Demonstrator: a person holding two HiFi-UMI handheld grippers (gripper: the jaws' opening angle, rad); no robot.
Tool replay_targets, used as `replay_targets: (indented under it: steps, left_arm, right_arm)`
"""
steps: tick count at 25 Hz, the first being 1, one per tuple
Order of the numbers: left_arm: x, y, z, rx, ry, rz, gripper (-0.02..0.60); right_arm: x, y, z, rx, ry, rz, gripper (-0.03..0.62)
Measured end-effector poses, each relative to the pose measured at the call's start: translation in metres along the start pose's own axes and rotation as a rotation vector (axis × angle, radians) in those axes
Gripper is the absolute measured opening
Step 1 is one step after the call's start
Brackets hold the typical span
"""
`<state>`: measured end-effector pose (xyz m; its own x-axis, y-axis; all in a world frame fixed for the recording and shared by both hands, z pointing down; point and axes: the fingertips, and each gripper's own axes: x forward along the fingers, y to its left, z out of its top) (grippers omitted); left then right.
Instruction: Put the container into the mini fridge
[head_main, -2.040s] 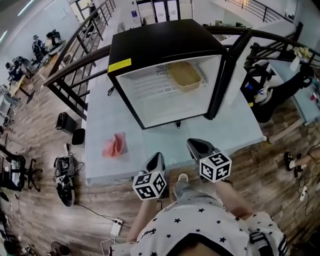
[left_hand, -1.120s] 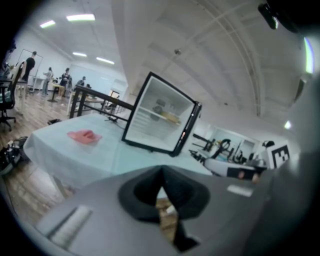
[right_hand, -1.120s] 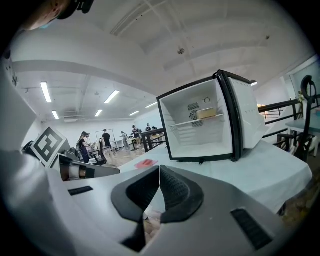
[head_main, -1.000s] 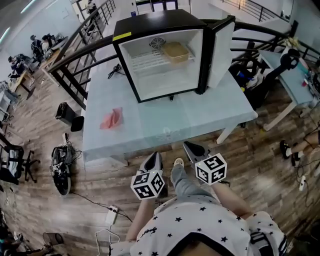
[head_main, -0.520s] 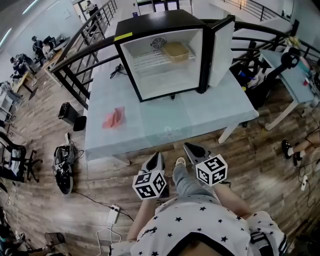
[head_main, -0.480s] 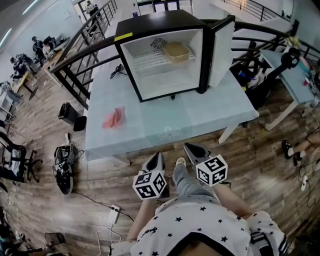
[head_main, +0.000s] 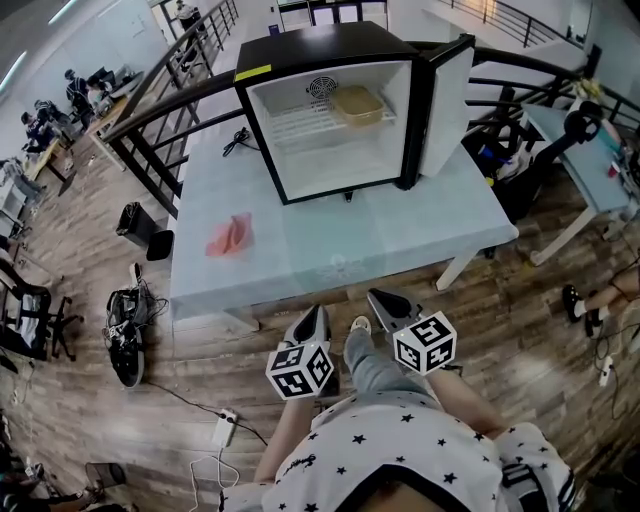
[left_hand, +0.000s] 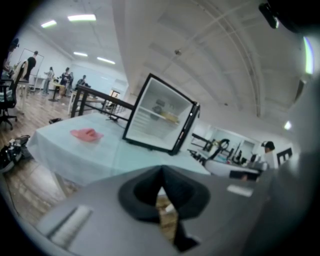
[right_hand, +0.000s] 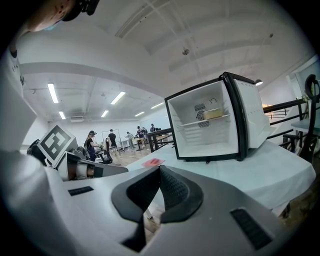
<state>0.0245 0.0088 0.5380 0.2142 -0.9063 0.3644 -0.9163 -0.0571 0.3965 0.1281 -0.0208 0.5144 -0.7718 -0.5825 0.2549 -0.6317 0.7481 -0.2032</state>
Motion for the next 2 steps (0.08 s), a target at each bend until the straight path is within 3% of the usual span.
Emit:
replay_targets:
  steps: [2]
  left_arm:
    - [-0.0015, 0.0020, 0.0010, 0.000, -0.002, -0.001, 0.006]
  right_arm:
    - [0.0013, 0.0013, 0.0015, -0.002, -0.003, -0.001, 0.020]
